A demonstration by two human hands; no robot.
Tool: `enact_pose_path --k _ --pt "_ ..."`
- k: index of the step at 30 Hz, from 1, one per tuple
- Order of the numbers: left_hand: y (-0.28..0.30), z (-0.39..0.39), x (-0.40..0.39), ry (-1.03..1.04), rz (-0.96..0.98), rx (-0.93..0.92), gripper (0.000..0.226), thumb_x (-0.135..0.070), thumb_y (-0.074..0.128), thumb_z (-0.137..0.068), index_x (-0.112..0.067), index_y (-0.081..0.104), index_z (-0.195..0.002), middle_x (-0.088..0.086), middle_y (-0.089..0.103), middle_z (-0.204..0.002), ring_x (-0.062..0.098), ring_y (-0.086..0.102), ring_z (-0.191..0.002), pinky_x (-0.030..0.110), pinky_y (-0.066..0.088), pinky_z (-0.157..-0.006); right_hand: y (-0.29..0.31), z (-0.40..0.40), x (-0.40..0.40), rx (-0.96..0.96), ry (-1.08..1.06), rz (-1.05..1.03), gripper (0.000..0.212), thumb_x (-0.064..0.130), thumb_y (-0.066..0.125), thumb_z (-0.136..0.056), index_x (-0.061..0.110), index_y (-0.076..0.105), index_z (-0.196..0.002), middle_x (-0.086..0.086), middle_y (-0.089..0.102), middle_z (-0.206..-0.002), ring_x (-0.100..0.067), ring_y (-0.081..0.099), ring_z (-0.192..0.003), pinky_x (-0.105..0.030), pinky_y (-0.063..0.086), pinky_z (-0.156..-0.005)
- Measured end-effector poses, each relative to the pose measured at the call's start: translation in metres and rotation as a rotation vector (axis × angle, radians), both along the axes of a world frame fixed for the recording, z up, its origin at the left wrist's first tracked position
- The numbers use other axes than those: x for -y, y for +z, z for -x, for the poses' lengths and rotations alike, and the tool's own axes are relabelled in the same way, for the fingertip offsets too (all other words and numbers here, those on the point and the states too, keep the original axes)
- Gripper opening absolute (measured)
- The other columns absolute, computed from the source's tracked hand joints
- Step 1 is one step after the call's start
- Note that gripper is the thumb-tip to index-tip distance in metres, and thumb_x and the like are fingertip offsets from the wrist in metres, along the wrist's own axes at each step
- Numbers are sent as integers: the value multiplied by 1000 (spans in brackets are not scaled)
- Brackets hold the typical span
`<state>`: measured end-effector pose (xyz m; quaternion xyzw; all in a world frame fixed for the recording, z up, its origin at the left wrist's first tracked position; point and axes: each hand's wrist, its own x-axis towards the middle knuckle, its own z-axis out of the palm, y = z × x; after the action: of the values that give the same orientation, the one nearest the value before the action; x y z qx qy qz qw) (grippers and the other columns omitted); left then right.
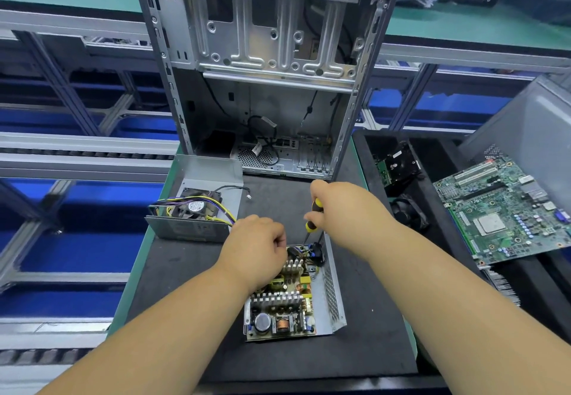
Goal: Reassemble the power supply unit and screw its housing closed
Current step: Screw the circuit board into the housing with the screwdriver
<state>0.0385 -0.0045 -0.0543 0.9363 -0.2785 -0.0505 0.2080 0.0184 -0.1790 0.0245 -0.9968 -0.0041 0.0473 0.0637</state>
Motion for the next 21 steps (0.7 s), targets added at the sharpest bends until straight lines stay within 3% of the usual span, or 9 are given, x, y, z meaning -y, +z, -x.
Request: enact_pose_path --k 4,9,13,16,21 --pt "-1 0 0 -3 -16 2 15 -17 51 -81 -29 55 -73 -8 61 -80 18 44 -82 32 38 -82 3 -7 -6 -59 -37 216 30 43 46 -99 19 42 -82 2 39 -68 -26 49 -73 -28 33 -52" --pt "0 0 0 -7 -1 2 16 -16 51 -81 -29 53 -72 -8 60 -78 18 44 -81 31 38 -80 3 -7 -7 -31 -96 240 30 39 41 -101 17 46 -81 1 44 -71 -26 51 -73 -30 40 -60" --pt "0 0 -1 -7 4 -2 15 -17 51 -82 -29 56 -74 -8 61 -80 18 47 -83 32 39 -83 2 0 -2 -46 -68 71 34 53 47 -97 21 38 -92 5 50 -82 -22 50 -76 -32 36 -58" --pt "0 0 -1 -1 4 1 15 -17 51 -81 -27 59 -75 -7 63 -81 19 48 -84 33 40 -83 3 3 4 -82 -30 -177 22 40 58 -94 24 43 -95 6 55 -95 -18 54 -82 -32 38 -60" --pt "0 -1 0 -6 -3 8 14 -18 50 -82 -28 58 -75 -8 63 -82 19 48 -85 33 39 -83 4 7 6 -88 31 -245 12 34 63 -91 28 53 -91 6 55 -97 -18 53 -89 -35 47 -75"
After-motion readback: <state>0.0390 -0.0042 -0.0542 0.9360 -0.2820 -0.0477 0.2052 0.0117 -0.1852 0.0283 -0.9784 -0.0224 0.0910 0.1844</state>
